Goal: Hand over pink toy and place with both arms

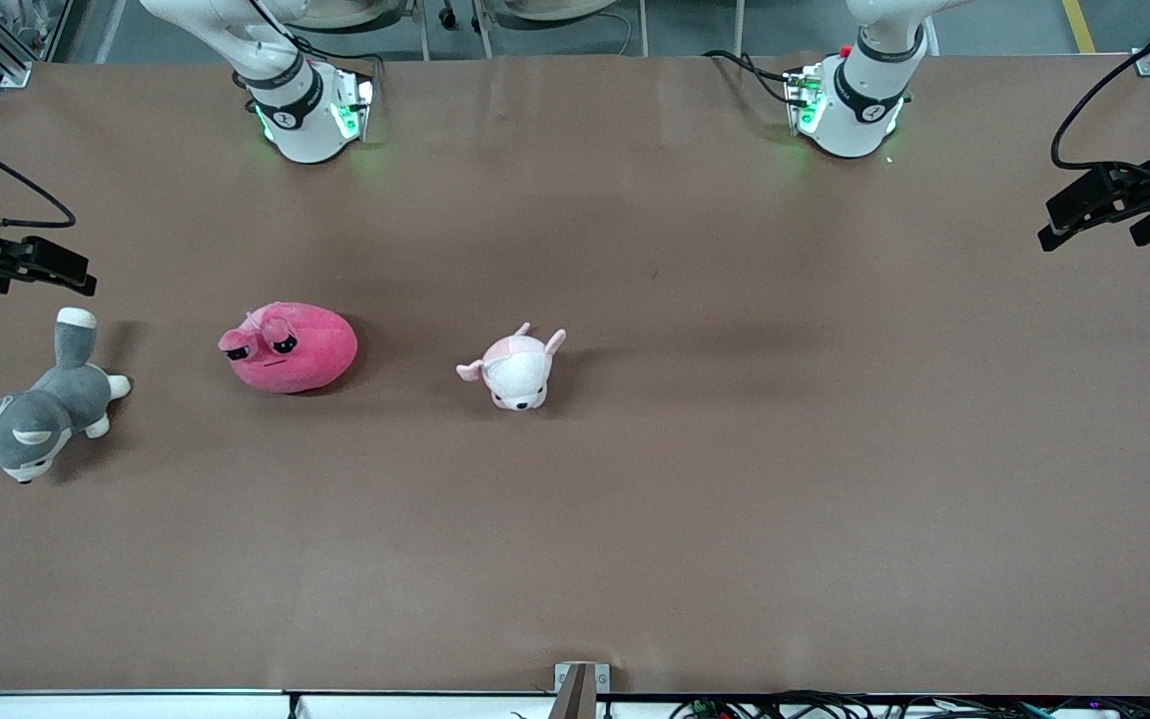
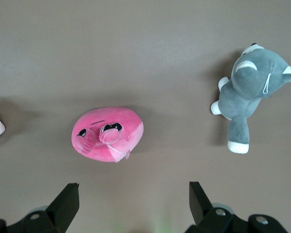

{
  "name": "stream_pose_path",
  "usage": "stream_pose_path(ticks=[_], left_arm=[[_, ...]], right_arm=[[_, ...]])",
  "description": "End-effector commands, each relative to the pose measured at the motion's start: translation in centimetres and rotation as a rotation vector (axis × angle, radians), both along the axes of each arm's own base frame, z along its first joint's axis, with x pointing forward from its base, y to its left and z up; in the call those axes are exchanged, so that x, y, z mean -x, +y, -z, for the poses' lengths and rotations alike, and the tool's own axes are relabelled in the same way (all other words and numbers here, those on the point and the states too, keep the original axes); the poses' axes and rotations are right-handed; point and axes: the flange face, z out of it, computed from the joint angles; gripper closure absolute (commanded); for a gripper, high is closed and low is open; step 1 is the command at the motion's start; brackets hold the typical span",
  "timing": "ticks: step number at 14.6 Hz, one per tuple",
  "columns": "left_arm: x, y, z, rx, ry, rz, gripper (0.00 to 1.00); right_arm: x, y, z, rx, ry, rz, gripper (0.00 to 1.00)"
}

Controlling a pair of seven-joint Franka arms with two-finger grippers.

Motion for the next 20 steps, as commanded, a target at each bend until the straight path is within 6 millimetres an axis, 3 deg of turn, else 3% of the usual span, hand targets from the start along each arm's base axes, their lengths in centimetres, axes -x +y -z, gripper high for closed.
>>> stream_pose_path(ticks=[1,7,13,20], left_arm=[[-0.1,0.2,-0.6,0.011,-0.004,0.012,0.00],[-0.2,0.3,-0.3,0.012,0.000,0.009,0.00],[-0.2,0.1,-0.3,0.014,0.001,0.012,0.00],[-0.1,0.1,-0.4,0.016,0.001,0.012,0.00]], right_arm=[[2.0,-0.2,-1.9,-0.001,0.005,0.013,0.00],[6.5,0.2,-5.2,-0.004,-0.032,0.004,0.00],[7.8,0.3,-6.6,-0.053,-0.050,0.017,0.00],[8.1,0.7,-6.9,-0.051,-0.065,-0.002,0.00]])
